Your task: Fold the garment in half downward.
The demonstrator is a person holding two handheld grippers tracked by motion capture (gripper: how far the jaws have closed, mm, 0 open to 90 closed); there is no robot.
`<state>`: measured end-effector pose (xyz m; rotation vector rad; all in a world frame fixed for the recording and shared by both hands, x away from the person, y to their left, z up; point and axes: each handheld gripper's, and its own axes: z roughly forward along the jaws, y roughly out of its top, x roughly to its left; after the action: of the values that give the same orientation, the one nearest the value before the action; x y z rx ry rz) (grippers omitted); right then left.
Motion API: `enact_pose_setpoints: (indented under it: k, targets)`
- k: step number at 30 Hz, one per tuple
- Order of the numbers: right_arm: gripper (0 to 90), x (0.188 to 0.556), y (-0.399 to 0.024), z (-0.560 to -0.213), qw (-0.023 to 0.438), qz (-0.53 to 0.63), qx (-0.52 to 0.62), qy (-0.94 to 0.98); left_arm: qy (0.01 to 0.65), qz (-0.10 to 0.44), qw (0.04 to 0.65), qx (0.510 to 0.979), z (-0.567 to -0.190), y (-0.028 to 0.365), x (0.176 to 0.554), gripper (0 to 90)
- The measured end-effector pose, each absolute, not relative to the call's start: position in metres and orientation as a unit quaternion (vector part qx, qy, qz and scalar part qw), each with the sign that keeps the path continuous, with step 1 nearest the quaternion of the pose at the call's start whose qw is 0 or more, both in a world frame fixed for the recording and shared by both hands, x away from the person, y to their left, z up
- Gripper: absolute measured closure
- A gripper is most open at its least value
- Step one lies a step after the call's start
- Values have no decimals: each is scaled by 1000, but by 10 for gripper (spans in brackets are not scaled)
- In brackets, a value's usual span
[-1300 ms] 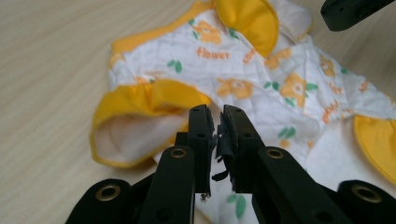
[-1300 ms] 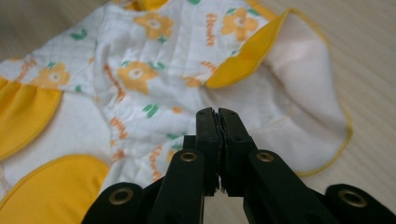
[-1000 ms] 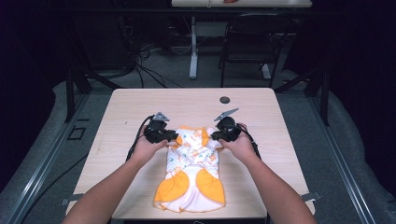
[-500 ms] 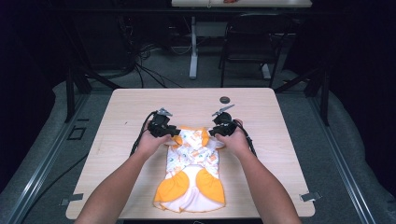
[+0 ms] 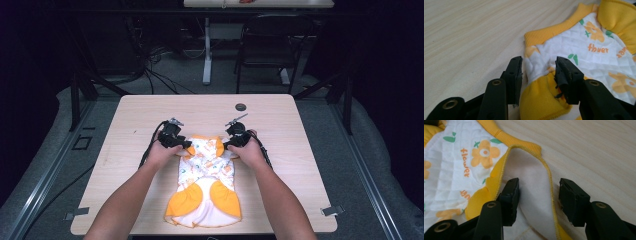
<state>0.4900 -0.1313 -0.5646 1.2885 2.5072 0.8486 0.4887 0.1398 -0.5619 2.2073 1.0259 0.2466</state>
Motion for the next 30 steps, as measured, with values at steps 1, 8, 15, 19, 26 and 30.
enact_pose_setpoints:
  k: [1, 8, 15, 19, 26, 30]
  targets:
    - [502, 491, -132, -563, 97, 277, 430, 854, 394, 97, 335, 850, -563, 139, 489, 568]
    - [590, 490, -126, -562, 106, 262, 409, 868, 395, 98, 328, 853, -570, 138, 488, 560]
    - [770, 488, -122, -561, 92, 269, 398, 872, 390, 89, 329, 856, -570, 136, 487, 725]
    - [822, 487, -123, -561, 85, 267, 394, 876, 391, 80, 329, 856, -569, 135, 487, 818]
    - [848, 482, -126, -557, 86, 284, 395, 869, 390, 91, 326, 856, -564, 134, 484, 837]
    - [849, 479, -129, -548, 84, 299, 390, 867, 390, 96, 338, 851, -556, 137, 482, 840]
